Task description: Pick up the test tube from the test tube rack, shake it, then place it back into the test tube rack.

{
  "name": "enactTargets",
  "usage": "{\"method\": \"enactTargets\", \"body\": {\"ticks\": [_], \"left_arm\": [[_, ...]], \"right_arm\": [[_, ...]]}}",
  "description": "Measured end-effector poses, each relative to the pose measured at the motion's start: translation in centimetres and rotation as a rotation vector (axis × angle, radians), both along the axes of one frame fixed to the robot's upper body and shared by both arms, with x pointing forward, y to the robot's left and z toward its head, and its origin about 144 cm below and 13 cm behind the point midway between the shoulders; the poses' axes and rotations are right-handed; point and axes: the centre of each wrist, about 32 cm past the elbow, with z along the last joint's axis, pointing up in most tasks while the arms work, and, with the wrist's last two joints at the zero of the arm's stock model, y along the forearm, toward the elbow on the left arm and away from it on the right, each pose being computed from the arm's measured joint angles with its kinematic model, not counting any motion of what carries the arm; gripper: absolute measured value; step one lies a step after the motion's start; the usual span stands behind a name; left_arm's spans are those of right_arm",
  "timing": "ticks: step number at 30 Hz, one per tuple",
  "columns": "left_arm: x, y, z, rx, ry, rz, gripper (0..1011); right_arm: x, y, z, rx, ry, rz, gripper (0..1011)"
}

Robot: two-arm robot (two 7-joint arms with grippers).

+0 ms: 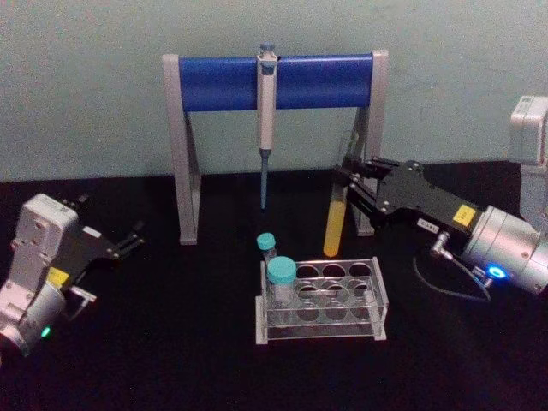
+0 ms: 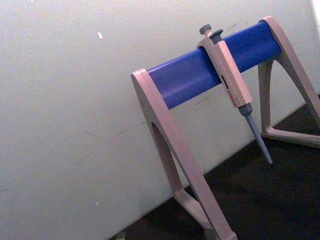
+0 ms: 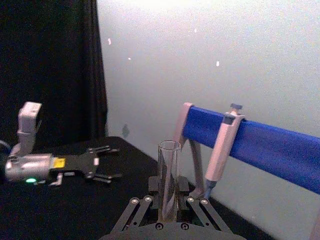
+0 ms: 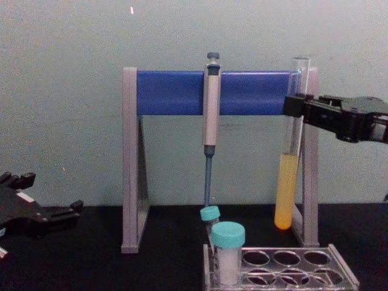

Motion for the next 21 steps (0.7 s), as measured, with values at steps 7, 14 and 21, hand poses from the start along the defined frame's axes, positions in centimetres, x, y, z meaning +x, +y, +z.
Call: {"method": "enactTargets", "body": {"ticks": [7,14,21], "left_arm": [[0.0,0.0,0.0,0.0,0.0,0.0,1001],[0.0,0.0,0.0,0.0,0.0,0.0,1001],[0.0,0.0,0.0,0.0,0.0,0.0,1001]], "right_arm": [[-0.8,-0.8,0.5,-0.04,0.028,0.025,218],[-1.4,-2.0,0.8,-0.095,0.044,-0.017,218],[-1.4,-2.7,1.2,-0.118,0.03,-0.088,218]]}}
